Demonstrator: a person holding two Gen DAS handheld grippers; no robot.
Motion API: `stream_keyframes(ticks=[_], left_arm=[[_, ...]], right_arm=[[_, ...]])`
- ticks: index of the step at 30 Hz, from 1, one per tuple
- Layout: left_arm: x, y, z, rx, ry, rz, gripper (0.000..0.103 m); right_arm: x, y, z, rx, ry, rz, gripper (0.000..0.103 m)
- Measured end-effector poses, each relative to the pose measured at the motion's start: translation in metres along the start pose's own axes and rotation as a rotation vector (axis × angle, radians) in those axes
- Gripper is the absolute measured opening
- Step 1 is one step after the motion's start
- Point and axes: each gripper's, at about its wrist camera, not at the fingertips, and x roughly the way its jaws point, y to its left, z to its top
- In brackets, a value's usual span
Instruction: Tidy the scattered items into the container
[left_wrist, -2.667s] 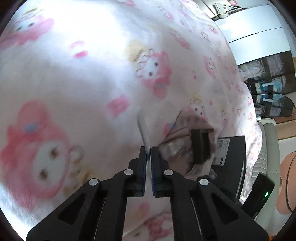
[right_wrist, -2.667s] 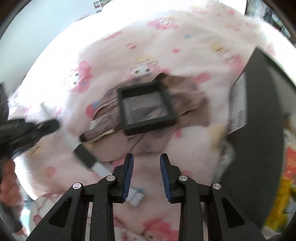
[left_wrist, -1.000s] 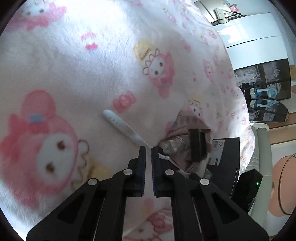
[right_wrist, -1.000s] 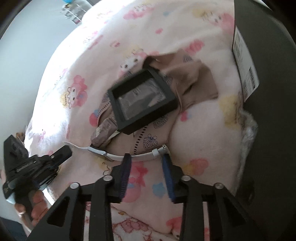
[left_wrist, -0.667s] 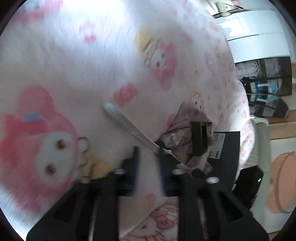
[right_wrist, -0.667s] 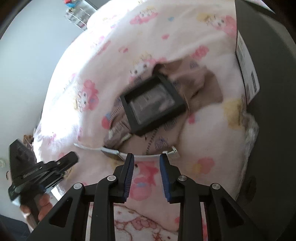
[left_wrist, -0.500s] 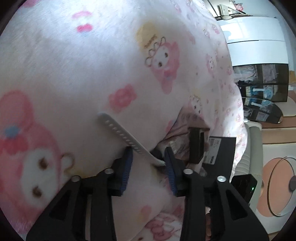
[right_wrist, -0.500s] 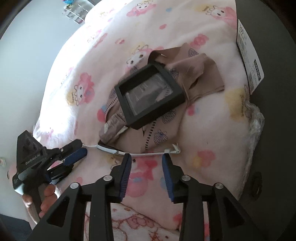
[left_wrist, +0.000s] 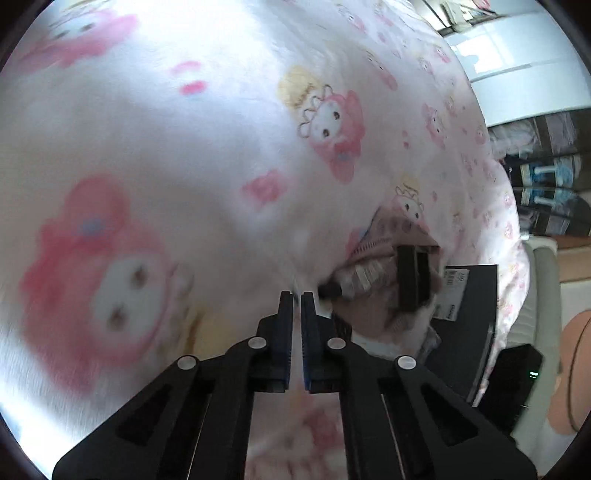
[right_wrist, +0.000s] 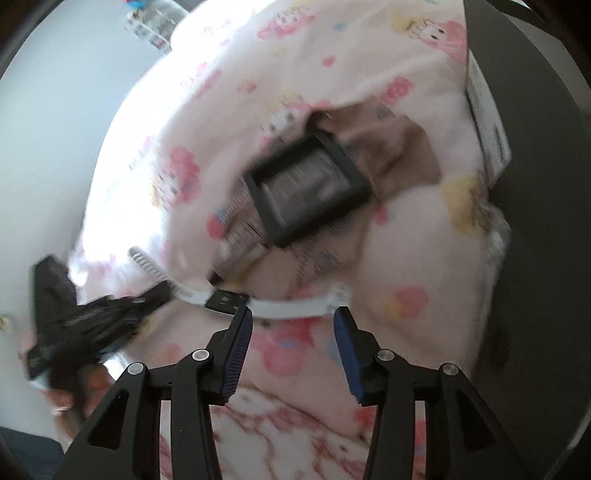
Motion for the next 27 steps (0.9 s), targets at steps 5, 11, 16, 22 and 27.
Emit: stream_keyframes(ticks=[5,11,16,22,27], left_arm=[[-0.013,0.005,-0.008,-0.003,-0.01,0.011,0.002],[0.007,0.013,-0.002,-0.001,0.049,-0.013,0.021],[0.009,0.015,0.0,-0.02,0.038,0.005,0.021],[-0.012,0.017,0.002,-0.014,-0.024,0.022,0.022],[-0.017,0.0,-0.002,0.054,-0.017,-0.028,0.022]], right_arm=[[0.017,0.009,-0.005,-0.053,0.054,-0.018,0.042],[0.017,0.009,-0.007,-0.021,0.035,-0.038,0.042],[0.026,0.008,-0.004,-0.015,0.023,-0.087,0.042],[0.037,-0.014,0.008,0.033,0.046,-0.047,0.038],[0.025,-0.006,0.004,-0.012,-0.021,-0.02,0.011]])
